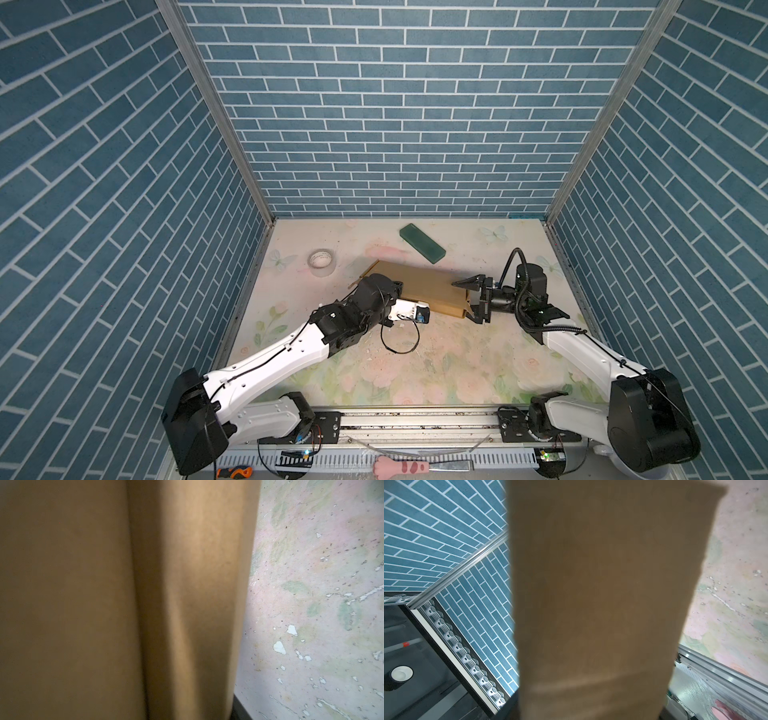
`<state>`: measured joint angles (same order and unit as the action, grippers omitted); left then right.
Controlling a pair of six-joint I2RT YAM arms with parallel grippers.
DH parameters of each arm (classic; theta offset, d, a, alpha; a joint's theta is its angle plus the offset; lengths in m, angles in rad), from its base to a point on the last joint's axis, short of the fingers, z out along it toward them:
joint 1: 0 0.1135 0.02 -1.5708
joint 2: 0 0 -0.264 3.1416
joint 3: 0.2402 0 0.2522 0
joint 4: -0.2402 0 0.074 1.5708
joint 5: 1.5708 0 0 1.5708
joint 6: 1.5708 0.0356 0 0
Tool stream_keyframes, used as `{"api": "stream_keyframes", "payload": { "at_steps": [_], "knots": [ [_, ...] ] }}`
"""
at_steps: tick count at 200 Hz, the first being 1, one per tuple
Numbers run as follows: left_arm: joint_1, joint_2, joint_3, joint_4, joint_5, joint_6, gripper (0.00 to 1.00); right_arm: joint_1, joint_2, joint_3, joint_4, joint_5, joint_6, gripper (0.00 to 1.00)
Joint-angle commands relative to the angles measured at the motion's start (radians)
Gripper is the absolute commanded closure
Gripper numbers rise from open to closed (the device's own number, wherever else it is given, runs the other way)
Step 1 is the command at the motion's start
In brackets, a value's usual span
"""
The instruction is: Fold the paper box
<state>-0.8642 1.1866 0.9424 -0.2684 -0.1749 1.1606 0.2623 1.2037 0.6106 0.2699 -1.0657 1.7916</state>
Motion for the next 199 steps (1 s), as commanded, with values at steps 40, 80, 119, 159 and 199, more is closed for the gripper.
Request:
{"api": "stream_keyframes", "payload": {
  "at_steps": [40, 80, 119, 159, 199],
  "knots": [
    [0.085, 0.162, 0.232, -0.353, 0.178, -0.248, 0.63, -0.225, -0.057, 0.074, -0.2, -0.019, -0.23, 0.26],
    [0.13, 0.351, 0.417, -0.564, 0.304, -0.316, 0.59, -0.227, -0.088, 0.413, -0.885, 0.335, -1.062, 0.31],
    [0.169, 0.524, 0.614, -0.735, 0.369, -0.317, 0.6, -0.105, -0.153, 0.479, -0.972, 0.498, -1.351, 0.35],
    [0.193, 0.628, 0.718, -0.805, 0.409, -0.28, 0.6, -0.021, -0.086, 0.51, -0.978, 0.547, -1.428, 0.37],
    [0.208, 0.702, 0.779, -0.844, 0.426, -0.255, 0.6, 0.019, -0.011, 0.477, -0.9, 0.499, -1.415, 0.42]
  ]
}}
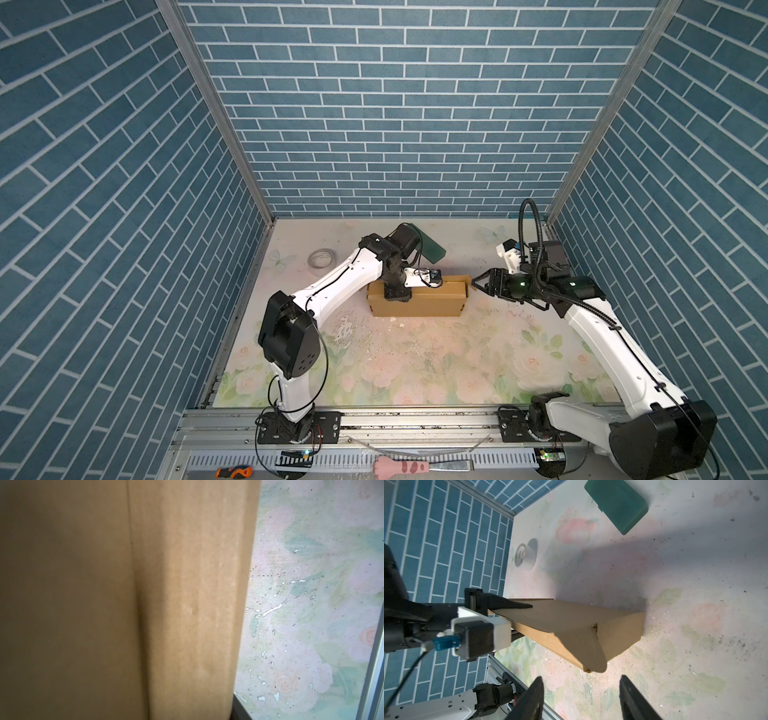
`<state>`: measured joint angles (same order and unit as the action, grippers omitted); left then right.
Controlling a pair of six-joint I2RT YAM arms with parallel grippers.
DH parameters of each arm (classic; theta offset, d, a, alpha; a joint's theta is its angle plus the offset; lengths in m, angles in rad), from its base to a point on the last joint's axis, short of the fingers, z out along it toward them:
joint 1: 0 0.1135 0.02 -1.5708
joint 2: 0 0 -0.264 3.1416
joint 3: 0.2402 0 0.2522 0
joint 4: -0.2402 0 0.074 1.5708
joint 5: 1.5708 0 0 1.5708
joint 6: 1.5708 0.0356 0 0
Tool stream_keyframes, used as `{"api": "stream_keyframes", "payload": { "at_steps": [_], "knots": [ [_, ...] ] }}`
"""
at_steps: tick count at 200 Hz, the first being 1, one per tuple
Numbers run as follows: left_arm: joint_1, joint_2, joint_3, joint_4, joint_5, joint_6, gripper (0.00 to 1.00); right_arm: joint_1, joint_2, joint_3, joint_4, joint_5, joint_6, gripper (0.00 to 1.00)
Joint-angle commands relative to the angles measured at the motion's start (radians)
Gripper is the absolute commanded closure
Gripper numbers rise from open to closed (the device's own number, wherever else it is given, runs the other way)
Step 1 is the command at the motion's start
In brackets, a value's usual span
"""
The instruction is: Fold the paper box
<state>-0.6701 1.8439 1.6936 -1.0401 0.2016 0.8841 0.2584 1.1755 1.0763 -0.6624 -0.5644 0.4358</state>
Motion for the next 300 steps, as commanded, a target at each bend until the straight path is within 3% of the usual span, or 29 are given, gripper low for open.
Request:
{"api": "stream_keyframes", "payload": {
  "at_steps": [1, 47, 105, 144, 167, 217, 252, 282, 300],
  "knots": [
    [0.015, 0.046, 0.029, -0.073, 0.049, 0.022, 0.6, 0.024, 0.018, 0.01, 0.035, -0.003, -0.057, 0.42],
    [0.02, 0.082, 0.059, -0.078, 0.058, 0.032, 0.61, 0.027, 0.084, -0.039, 0.123, -0.064, -0.023, 0.44],
    [0.023, 0.106, 0.065, -0.071, 0.062, 0.037, 0.62, 0.027, 0.142, -0.065, 0.118, -0.034, -0.046, 0.48],
    [0.023, 0.126, 0.068, -0.064, 0.065, 0.036, 0.63, 0.025, 0.175, -0.097, 0.143, -0.05, -0.045, 0.69],
    [0.023, 0.137, 0.069, -0.055, 0.07, 0.035, 0.65, 0.024, 0.209, -0.109, 0.11, 0.014, -0.085, 0.82],
    [0.023, 0.155, 0.069, -0.048, 0.079, 0.029, 0.68, 0.025, 0.225, -0.112, 0.137, 0.007, -0.068, 0.81],
    [0.023, 0.159, 0.046, -0.036, 0.074, 0.029, 0.7, 0.022, 0.145, -0.003, 0.035, 0.044, -0.098, 0.54],
    [0.024, 0.167, 0.046, -0.029, 0.083, 0.029, 0.7, 0.024, 0.132, 0.153, -0.177, 0.155, -0.195, 0.48],
    [0.026, 0.169, 0.049, -0.027, 0.085, 0.03, 0.71, 0.039, 0.151, 0.226, -0.285, 0.241, -0.26, 0.5]
  ]
}}
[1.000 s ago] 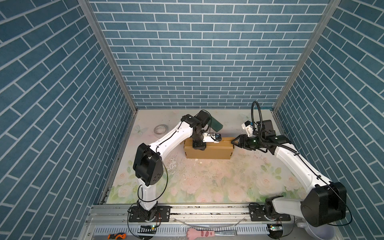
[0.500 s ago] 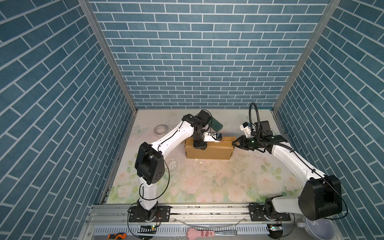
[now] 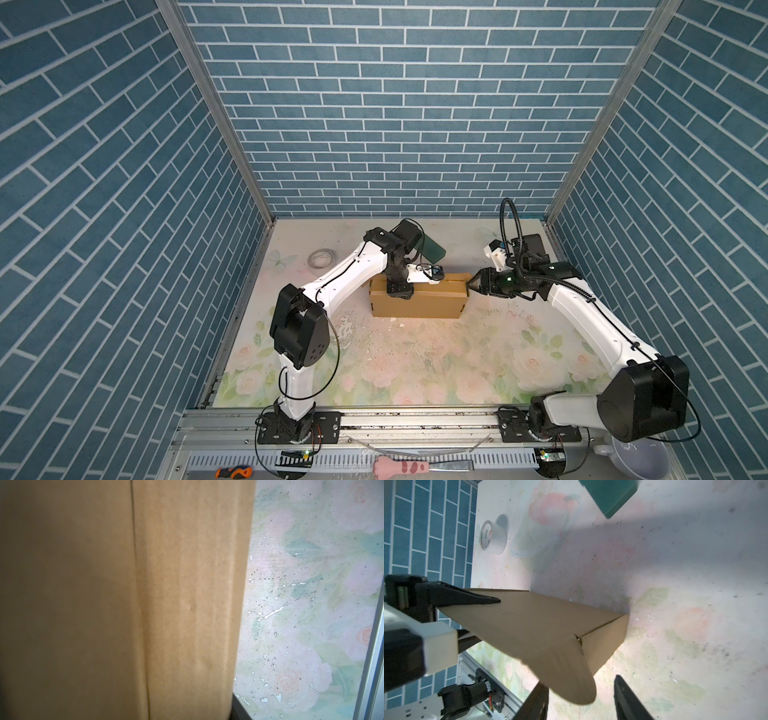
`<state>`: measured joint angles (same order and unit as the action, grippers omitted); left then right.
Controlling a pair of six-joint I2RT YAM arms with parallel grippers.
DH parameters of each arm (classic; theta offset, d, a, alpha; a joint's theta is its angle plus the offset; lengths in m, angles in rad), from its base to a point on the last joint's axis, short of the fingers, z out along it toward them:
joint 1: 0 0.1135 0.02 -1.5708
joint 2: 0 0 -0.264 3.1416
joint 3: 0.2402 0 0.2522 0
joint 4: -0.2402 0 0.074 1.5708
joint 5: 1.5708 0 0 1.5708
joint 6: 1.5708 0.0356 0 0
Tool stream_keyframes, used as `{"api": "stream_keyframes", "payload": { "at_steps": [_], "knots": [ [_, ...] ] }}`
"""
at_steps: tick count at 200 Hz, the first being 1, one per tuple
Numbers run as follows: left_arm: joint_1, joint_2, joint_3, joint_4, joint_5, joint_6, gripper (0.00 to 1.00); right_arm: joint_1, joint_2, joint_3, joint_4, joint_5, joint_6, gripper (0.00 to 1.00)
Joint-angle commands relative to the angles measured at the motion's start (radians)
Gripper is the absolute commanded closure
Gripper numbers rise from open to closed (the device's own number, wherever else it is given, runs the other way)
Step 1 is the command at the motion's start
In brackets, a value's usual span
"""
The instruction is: Fold the paper box
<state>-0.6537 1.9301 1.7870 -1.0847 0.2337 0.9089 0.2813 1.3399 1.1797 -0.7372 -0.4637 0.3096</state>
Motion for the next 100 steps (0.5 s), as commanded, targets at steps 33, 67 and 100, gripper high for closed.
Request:
{"api": "stream_keyframes", "payload": {
  "at_steps": [33, 67, 100],
  "knots": [
    [0.009, 0.083, -0.038, 0.019, 0.055, 0.007, 0.7, 0.051, 0.03, 0.19, -0.264, 0.212, -0.188, 0.6],
    [0.009, 0.081, -0.035, 0.02, 0.055, 0.008, 0.71, 0.084, 0.082, 0.231, -0.259, 0.2, -0.194, 0.69],
    [0.009, 0.081, -0.037, 0.026, 0.056, 0.007, 0.71, 0.108, 0.117, 0.255, -0.262, 0.212, -0.207, 0.76]
  ]
}}
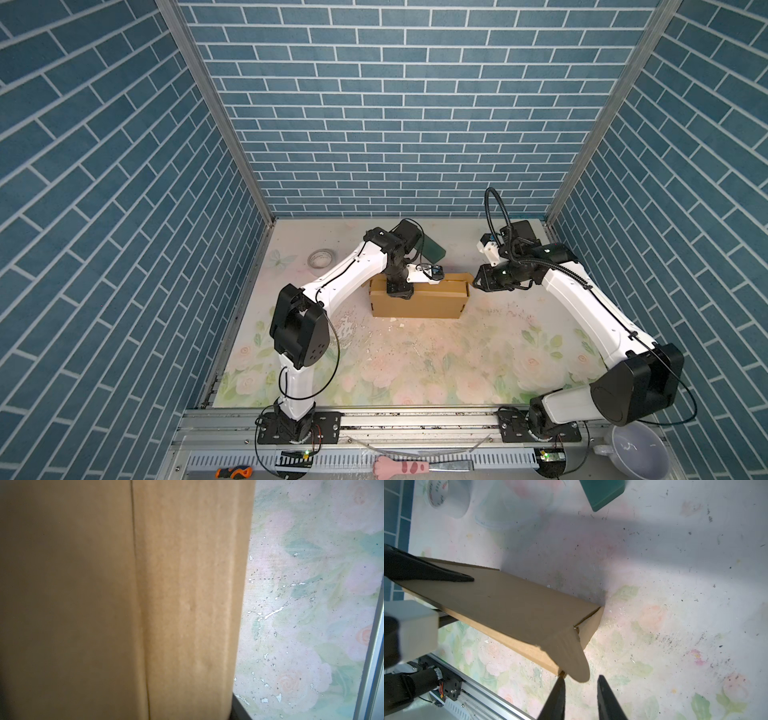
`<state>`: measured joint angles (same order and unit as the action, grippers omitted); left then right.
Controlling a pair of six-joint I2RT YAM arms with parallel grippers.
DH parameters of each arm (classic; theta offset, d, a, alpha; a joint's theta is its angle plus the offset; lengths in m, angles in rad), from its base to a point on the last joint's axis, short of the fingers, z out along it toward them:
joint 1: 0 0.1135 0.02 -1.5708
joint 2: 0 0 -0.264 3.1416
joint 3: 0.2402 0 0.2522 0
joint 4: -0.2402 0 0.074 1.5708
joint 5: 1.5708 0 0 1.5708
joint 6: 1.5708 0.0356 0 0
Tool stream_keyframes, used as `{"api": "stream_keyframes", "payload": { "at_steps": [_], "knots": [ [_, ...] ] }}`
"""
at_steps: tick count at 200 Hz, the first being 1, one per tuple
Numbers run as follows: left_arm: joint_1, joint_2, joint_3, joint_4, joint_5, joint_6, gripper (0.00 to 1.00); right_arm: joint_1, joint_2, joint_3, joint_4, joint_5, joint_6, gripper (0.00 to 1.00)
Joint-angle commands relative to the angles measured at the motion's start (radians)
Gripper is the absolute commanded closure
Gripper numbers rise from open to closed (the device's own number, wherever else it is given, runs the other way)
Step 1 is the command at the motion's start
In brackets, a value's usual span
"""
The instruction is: Fold the paper box
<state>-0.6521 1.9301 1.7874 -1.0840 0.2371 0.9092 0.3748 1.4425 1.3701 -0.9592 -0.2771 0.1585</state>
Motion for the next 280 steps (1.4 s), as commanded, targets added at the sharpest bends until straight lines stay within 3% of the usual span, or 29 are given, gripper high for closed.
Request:
{"api": "stream_keyframes", "payload": {
  "at_steps": [1, 43, 122, 233, 280],
  "knots": [
    [0.008, 0.081, -0.037, 0.025, 0.052, 0.007, 0.71, 0.015, 0.015, 0.064, -0.04, 0.026, -0.056, 0.76],
    [0.008, 0.084, -0.036, 0.027, 0.053, 0.007, 0.71, 0.033, 0.033, 0.081, -0.033, -0.025, -0.03, 0.92],
    [0.007, 0.085, -0.037, 0.03, 0.062, 0.004, 0.72, 0.038, 0.036, 0.048, 0.027, -0.063, 0.081, 1.0],
    [0.006, 0.087, -0.018, 0.029, 0.06, -0.009, 0.71, 0.041, -0.028, -0.18, 0.194, 0.044, 0.174, 1.0],
    [0.006, 0.08, 0.011, 0.028, 0.037, -0.014, 0.66, 0.043, -0.013, -0.184, 0.203, 0.08, 0.174, 1.0]
  ]
}}
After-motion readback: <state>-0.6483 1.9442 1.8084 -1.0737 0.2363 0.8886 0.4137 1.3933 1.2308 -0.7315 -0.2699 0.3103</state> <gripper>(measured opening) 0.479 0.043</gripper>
